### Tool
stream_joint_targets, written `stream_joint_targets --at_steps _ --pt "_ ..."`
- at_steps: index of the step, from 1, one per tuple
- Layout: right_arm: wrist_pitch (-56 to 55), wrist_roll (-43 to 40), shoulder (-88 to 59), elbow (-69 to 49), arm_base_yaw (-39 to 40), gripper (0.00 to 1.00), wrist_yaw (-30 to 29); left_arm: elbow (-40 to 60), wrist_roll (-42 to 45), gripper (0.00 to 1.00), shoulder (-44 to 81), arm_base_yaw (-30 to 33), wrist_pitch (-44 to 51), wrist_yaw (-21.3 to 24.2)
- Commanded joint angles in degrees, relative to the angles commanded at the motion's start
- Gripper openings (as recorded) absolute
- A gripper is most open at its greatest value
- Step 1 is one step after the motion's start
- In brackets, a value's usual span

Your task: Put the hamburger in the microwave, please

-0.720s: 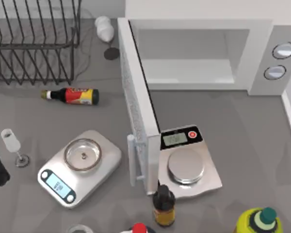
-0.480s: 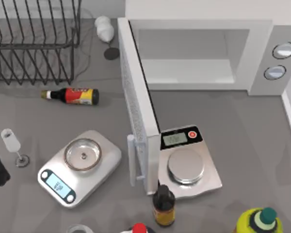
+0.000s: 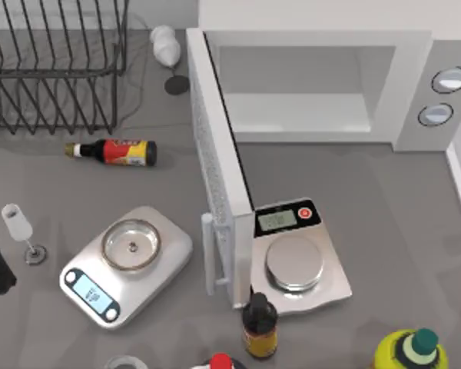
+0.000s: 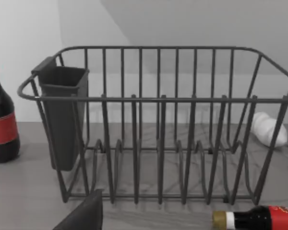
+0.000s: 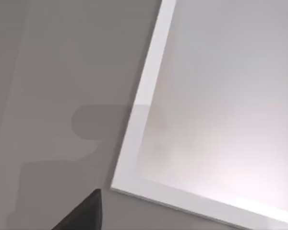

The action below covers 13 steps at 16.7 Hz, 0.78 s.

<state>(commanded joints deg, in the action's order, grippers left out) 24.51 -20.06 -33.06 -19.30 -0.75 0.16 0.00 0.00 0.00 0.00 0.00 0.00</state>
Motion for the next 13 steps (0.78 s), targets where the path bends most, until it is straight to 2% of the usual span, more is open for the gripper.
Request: stream_joint_targets --at_steps 7,13 --pt "22.9 -18.1 -32.6 -17.2 -1.0 1.0 0.0 0.0 0.0 1.0 0.0 0.0 0.0 0.0" --pt "31.6 -25.6 -44.9 -24.9 -1.5 1.0 -0.2 0.0 0.0 1.0 0.0 0.0 0.0 0.0"
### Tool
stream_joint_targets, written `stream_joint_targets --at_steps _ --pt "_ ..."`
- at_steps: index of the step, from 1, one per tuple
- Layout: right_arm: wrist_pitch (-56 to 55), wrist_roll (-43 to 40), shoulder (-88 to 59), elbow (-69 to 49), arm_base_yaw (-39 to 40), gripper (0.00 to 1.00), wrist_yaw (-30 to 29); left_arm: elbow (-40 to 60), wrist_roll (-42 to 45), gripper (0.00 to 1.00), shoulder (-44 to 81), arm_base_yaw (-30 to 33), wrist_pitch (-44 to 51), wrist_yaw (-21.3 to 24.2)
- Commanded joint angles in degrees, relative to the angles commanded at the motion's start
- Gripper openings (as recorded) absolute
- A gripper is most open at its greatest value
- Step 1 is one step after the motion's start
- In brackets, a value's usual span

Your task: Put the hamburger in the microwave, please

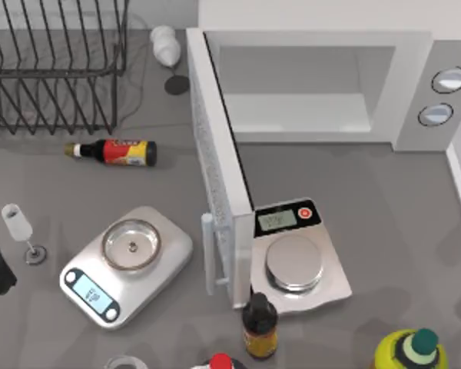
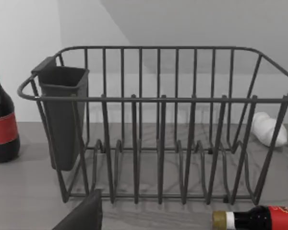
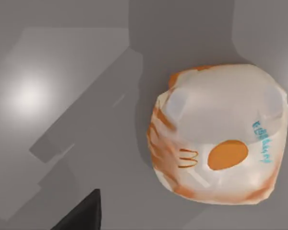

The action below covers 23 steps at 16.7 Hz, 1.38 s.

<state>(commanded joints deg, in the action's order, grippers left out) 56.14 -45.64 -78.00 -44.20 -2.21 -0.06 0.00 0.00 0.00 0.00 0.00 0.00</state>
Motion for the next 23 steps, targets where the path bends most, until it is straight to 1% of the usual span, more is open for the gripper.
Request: stream_joint_targets --at_steps 6,9,16,21,23 --pt "-0.8 0.1 -0.4 0.6 0.2 1.0 0.0 0.0 0.0 1.0 0.0 0.0 0.0 0.0" --pt "-5.7 0.1 -2.9 2.9 0.1 1.0 0.0 0.0 0.0 1.0 0.0 0.0 0.0 0.0" --pt "-21.3 0.3 -10.7 10.5 0.2 1.0 0.0 0.0 0.0 1.0 0.0 0.0 0.0 0.0" --pt "-22.8 0.3 -11.6 11.3 0.2 1.0 0.0 0.0 0.0 1.0 0.0 0.0 0.0 0.0" --pt "-22.8 0.3 -11.6 11.3 0.2 0.85 0.0 0.0 0.0 1.0 0.0 0.0 0.0 0.0"
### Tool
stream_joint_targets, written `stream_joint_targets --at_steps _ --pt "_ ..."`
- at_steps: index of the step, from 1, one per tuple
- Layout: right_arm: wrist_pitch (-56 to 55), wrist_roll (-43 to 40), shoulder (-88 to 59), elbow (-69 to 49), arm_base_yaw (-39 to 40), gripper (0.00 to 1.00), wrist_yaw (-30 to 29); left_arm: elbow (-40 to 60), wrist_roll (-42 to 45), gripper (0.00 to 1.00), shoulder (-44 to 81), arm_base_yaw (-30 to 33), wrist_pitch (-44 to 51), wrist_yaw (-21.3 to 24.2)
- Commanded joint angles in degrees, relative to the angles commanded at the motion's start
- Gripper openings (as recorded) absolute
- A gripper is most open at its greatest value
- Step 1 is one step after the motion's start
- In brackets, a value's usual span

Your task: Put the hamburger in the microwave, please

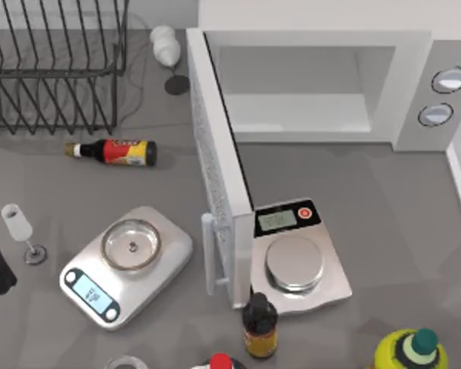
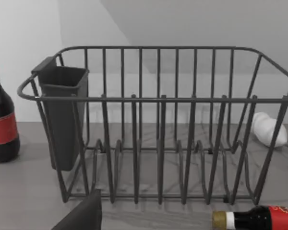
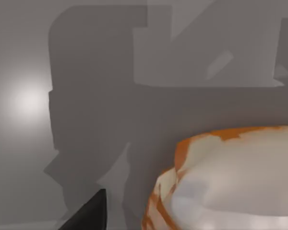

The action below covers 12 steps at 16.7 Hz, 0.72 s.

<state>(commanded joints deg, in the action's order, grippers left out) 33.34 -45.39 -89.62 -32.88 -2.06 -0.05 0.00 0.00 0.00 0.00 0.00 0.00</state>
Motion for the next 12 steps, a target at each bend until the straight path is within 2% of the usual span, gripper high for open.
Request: stream_joint_targets --at_steps 11,12 --pt "0.0 0.0 0.0 0.0 0.0 0.02 0.0 0.0 0.0 1.0 0.0 0.0 0.0 0.0" --pt "0.0 0.0 0.0 0.0 0.0 0.0 0.0 0.0 0.0 1.0 0.0 0.0 0.0 0.0"
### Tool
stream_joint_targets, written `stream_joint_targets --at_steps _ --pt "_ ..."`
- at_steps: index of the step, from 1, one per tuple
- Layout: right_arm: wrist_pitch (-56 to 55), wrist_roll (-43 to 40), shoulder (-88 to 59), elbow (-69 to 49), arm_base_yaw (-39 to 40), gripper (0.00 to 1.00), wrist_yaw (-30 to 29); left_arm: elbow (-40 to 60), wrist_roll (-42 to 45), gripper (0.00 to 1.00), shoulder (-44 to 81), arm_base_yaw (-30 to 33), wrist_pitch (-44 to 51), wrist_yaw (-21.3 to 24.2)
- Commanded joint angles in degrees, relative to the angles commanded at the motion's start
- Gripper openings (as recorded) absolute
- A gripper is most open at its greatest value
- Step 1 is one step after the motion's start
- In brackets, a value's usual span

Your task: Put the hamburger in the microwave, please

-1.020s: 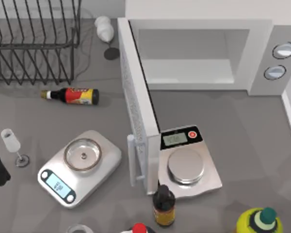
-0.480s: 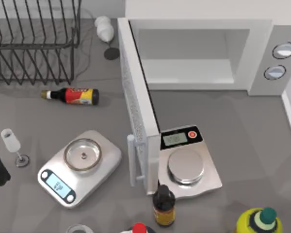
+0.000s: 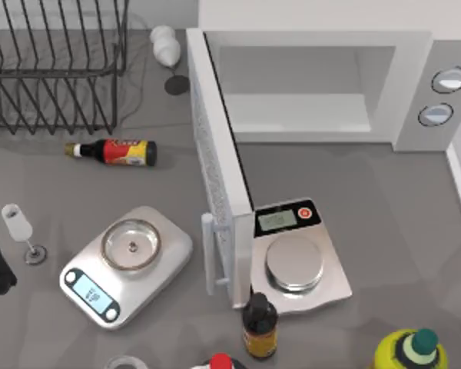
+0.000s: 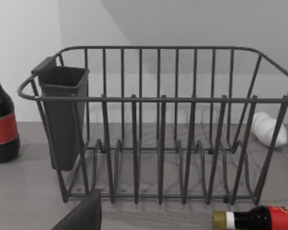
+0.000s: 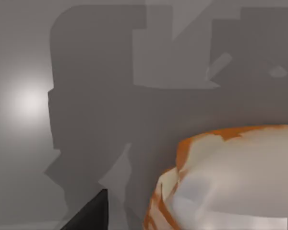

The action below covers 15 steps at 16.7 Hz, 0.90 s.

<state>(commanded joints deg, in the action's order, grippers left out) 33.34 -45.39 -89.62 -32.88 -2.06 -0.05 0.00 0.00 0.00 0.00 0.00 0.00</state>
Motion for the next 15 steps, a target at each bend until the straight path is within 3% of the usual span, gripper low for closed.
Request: stream_joint_targets --at_steps 7,8,11,15 --pt "0.0 0.0 0.0 0.0 0.0 0.0 0.0 0.0 0.0 1.0 0.0 0.0 0.0 0.0" --pt "6.1 0.4 4.2 -2.6 -0.2 0.0 0.6 0.0 0.0 1.0 0.0 0.0 0.0 0.0" --pt "8.4 0.3 4.9 -4.4 -0.3 0.0 0.6 0.0 0.0 1.0 0.0 0.0 0.0 0.0" --pt "19.5 0.0 8.5 -10.9 -0.3 0.0 0.6 0.0 0.0 1.0 0.0 0.0 0.0 0.0"
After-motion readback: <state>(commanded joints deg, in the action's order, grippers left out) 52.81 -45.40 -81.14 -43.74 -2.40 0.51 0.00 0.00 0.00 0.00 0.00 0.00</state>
